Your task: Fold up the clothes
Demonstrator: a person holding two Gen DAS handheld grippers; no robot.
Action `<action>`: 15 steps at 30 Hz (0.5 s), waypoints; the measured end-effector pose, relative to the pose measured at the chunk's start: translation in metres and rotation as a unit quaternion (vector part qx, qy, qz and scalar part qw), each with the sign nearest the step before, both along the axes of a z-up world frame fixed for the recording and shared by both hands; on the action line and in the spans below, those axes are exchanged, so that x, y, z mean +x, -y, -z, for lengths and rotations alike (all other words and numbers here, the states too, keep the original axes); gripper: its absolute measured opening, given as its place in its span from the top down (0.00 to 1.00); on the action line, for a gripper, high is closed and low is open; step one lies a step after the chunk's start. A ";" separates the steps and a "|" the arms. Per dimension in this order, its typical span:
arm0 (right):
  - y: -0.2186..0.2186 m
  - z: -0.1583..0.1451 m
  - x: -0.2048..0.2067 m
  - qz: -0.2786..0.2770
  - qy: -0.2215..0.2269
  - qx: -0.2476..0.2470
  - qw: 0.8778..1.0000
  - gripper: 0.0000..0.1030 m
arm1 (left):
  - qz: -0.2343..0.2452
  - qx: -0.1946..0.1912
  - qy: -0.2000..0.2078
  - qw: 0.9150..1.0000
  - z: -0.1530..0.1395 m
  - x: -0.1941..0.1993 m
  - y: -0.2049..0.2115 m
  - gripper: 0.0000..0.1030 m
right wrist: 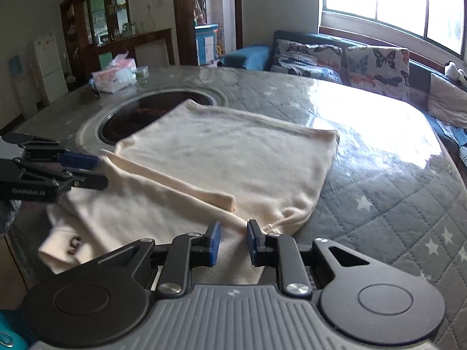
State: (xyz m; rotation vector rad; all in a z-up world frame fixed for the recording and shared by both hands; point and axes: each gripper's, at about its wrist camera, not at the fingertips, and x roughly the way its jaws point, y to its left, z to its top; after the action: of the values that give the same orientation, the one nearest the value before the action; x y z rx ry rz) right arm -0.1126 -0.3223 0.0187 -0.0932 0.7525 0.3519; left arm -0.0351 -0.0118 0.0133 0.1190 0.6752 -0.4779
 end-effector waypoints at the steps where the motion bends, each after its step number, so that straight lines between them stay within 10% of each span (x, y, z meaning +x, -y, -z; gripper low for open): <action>1: -0.002 -0.001 -0.004 -0.006 0.001 -0.003 1.000 0.81 | -0.001 0.001 0.000 1.000 0.000 -0.001 -0.002 0.62; 15: -0.034 0.001 -0.053 -0.081 0.014 -0.061 0.995 0.66 | 0.087 0.051 0.041 0.994 -0.009 -0.061 -0.005 0.61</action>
State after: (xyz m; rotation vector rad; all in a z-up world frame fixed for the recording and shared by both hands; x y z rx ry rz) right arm -0.1658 -0.2883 0.0181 -0.2747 0.7412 0.4571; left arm -0.0959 -0.0067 0.0220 0.2933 0.6120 -0.6028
